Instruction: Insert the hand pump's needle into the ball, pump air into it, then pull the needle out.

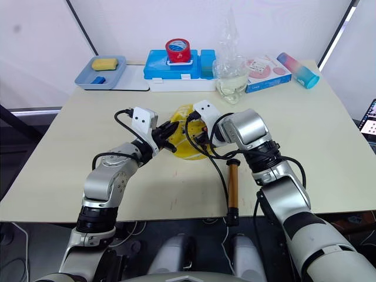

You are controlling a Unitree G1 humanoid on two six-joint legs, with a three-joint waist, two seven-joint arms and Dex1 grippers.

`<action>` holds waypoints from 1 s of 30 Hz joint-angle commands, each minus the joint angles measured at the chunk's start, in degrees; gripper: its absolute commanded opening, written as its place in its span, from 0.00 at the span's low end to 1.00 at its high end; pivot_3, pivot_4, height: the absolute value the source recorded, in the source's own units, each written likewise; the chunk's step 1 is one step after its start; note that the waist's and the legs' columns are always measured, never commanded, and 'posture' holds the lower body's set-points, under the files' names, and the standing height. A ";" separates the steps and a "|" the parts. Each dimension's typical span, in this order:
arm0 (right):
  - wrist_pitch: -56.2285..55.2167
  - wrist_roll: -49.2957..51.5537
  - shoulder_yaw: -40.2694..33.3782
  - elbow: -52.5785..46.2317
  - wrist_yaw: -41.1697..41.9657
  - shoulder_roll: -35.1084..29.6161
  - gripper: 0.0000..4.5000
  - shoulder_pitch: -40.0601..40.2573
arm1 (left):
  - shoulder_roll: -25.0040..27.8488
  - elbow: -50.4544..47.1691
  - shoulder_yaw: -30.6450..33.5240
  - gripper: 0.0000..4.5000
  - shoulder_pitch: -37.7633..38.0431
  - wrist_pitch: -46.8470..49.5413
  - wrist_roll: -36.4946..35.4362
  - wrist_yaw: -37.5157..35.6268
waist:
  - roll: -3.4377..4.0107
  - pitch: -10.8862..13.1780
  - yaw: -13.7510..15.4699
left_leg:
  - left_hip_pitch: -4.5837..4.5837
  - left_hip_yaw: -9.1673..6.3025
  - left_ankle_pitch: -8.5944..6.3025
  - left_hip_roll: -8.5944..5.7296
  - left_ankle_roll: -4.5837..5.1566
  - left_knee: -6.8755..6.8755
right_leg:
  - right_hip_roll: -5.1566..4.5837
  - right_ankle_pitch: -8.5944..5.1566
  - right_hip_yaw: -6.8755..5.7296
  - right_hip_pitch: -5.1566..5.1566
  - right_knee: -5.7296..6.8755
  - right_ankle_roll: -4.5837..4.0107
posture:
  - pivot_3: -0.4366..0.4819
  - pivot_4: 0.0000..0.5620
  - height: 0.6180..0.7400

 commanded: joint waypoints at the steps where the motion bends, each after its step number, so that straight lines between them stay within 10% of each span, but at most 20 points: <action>1: -0.99 0.39 -0.74 0.12 -0.46 -0.10 0.08 -1.43 | 0.11 2.40 -2.43 0.01 1.74 1.15 0.23 -1.34 | 0.00 0.00 -0.02 | 0.00 0.00 0.00 0.00 0.00 0.00 | 0.00 0.00 0.00 0.00 0.00 0.00 | 0.48 0.27 1.00; 30: -1.54 0.34 0.80 -0.05 -0.37 -3.25 0.08 -0.45 | 0.37 5.83 -1.85 0.01 1.35 -1.46 0.45 -1.79 | 0.02 0.01 0.07 | -0.03 -0.06 0.00 -0.04 0.00 -0.02 | -0.26 -0.04 -0.20 -0.02 -0.01 -0.04 | 0.48 0.27 1.00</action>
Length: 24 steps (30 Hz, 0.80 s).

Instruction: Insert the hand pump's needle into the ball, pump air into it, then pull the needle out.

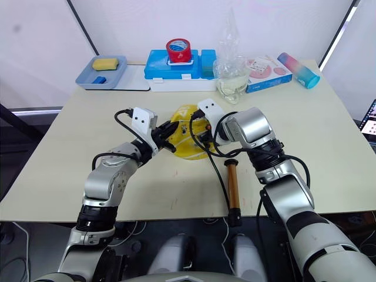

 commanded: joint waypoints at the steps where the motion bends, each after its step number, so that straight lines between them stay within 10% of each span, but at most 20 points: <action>1: -0.25 -0.10 0.40 -0.77 -0.12 -0.91 0.08 -0.30 | -0.13 2.80 -1.88 0.01 1.70 1.51 0.57 -0.48 | 0.00 0.00 0.00 | 0.00 0.00 0.00 -0.01 0.00 0.00 | -0.02 0.00 -0.01 0.00 0.00 0.00 | 0.48 0.27 1.00; 24: 4.15 0.88 -5.63 3.87 -5.38 5.26 0.08 -4.56 | -1.14 0.61 -4.16 0.01 2.78 2.36 1.54 -1.22 | 0.01 0.00 -0.46 | -0.01 -0.08 0.00 -0.02 -0.01 -0.06 | -0.14 -0.02 -0.13 -0.04 -0.02 -0.02 | 0.48 0.27 1.00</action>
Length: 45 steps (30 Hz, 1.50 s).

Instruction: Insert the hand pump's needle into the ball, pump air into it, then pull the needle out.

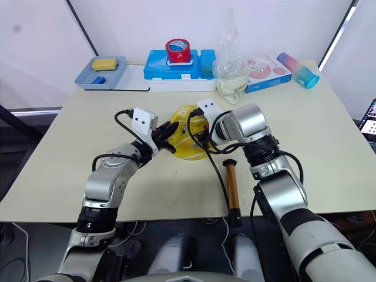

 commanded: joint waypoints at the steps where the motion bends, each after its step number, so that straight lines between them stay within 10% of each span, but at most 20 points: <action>1: 0.54 0.78 -1.37 -0.83 -1.15 1.68 0.08 -2.24 | -0.91 1.78 -4.17 0.01 2.08 2.47 0.38 -1.06 | 0.00 0.00 -0.19 | 0.00 -0.01 0.00 0.00 0.00 -0.01 | 0.00 0.00 -0.01 0.00 0.00 0.00 | 0.48 0.27 1.00; 45: -5.27 -0.10 -8.91 15.58 -7.78 9.55 0.08 -8.95 | -1.92 -1.18 -6.35 0.01 4.51 2.48 1.12 -3.51 | 0.17 -0.11 -1.28 | -0.16 -0.45 -0.12 -0.03 -0.21 -0.08 | -0.10 -0.14 -0.43 -0.01 -0.15 0.09 | 0.48 0.27 1.00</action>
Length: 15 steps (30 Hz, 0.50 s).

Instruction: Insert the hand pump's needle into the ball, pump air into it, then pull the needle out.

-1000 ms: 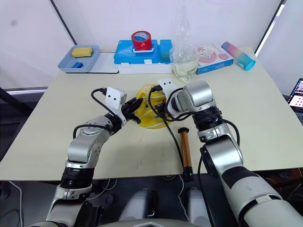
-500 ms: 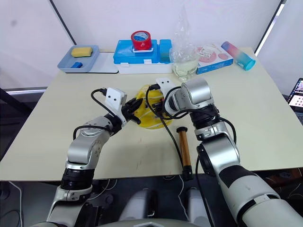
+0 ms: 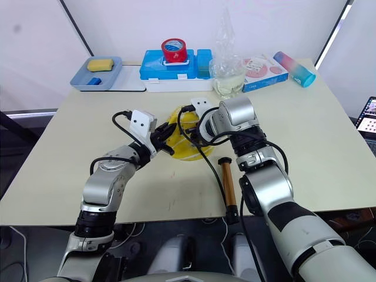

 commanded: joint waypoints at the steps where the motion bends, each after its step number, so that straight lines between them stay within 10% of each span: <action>1: -5.80 0.05 -1.21 2.09 -0.97 1.95 0.08 -1.66 | -1.40 1.44 -6.37 0.01 2.53 2.61 -1.40 -3.67 | 0.02 -0.02 -0.05 | 0.00 -0.01 0.00 0.00 0.00 0.00 | 0.00 -0.02 -0.01 0.00 0.00 0.02 | 0.48 0.27 1.00; 15: -7.92 0.94 -2.34 4.71 0.85 5.10 0.08 -3.55 | -2.17 1.17 -6.62 0.01 2.59 3.29 -1.98 -4.38 | 0.28 -0.29 -0.97 | 0.03 -0.22 0.00 0.01 0.00 -0.07 | -0.36 -0.10 -0.85 0.07 0.00 -0.05 | 0.48 0.27 1.00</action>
